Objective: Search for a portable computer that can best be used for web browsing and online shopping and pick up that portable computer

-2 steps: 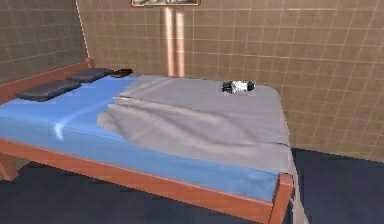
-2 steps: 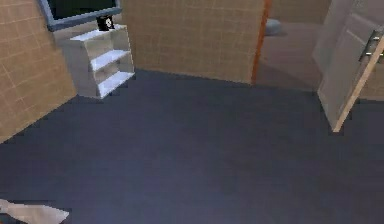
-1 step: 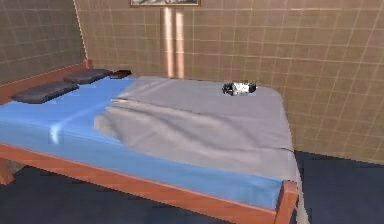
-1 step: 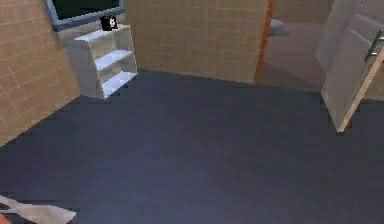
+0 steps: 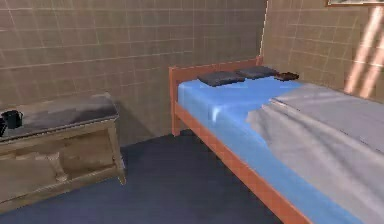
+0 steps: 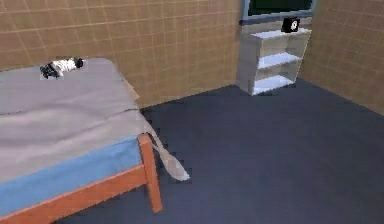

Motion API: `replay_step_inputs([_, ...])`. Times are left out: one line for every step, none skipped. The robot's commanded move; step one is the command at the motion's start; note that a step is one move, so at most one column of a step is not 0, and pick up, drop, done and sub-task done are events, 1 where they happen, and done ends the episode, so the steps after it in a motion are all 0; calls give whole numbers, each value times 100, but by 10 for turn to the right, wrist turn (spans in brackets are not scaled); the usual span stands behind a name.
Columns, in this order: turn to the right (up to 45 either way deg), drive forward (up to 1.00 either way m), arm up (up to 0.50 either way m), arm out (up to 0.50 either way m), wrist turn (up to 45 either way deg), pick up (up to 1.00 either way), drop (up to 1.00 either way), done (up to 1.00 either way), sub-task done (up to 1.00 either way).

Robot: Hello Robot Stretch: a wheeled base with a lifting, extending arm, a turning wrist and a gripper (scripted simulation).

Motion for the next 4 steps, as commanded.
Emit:
replay_step_inputs([-450, 0, 0, 0, 0, 0, 0, 0, 0])
replay_step_inputs([-60, 0, 0, 0, 0, 0, 0, 0, 0])
replay_step_inputs([0, 90, 0, 0, 0, 0, 0, 0, 0])
replay_step_inputs([-450, 0, 0, 0, 0, 0, 0, 0, 0])
